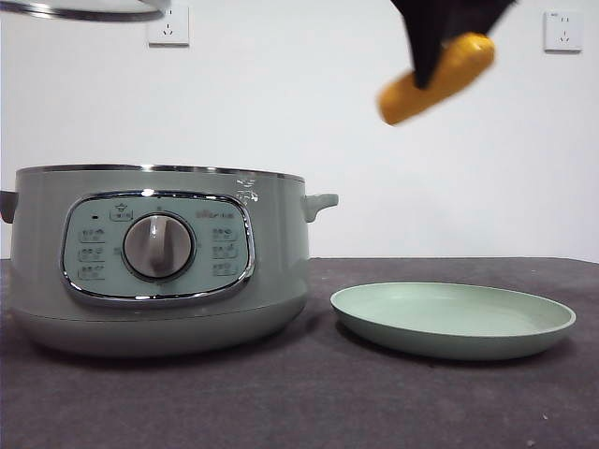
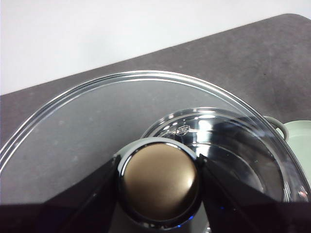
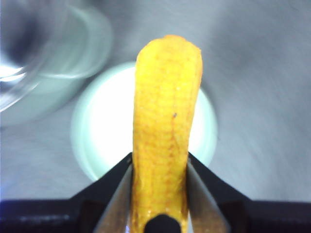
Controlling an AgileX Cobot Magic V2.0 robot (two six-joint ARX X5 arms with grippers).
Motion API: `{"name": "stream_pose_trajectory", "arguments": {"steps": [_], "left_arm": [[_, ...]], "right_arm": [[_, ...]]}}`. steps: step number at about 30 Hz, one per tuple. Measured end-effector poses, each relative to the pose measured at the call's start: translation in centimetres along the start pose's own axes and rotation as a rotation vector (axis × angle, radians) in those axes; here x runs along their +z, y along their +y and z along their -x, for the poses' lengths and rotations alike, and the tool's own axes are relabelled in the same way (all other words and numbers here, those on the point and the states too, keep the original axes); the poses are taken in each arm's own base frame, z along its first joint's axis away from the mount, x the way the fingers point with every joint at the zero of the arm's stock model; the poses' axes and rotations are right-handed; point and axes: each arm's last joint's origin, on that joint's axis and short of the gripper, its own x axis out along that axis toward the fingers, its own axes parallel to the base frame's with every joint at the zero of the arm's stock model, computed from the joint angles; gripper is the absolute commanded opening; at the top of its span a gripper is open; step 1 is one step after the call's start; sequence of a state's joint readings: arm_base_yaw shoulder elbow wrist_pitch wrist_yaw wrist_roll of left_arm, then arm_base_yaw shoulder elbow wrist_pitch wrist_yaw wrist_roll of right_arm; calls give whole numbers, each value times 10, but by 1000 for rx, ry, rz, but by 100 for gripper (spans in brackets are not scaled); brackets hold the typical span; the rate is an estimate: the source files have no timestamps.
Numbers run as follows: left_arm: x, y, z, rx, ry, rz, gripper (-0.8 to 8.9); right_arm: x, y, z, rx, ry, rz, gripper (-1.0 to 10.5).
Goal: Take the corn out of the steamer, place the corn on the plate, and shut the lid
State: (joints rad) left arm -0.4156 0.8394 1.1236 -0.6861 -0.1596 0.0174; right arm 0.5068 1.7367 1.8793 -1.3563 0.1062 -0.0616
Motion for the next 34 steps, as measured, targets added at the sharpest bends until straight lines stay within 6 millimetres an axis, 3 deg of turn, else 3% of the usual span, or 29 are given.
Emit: {"name": "stream_pose_trajectory", "arguments": {"steps": [3, 8, 15, 22, 34], "left_arm": [[2, -2, -7, -14, -1, 8, -9], [3, -3, -10, -31, -6, 11, -9], [6, -4, -16, -38, -17, 20, -9], [8, -4, -19, -39, -27, 29, -9], [6, -7, -33, -57, 16, 34, -9]], "right_arm": [[-13, -15, -16, -14, 73, -69, -16], [-36, -20, -43, -21, 116, -119, -16], [-72, -8, -92, -23, 45, -158, -15], [-91, 10, -142, 11, -55, -146, -12], [-90, 14, -153, 89, -136, -136, 33]]}}
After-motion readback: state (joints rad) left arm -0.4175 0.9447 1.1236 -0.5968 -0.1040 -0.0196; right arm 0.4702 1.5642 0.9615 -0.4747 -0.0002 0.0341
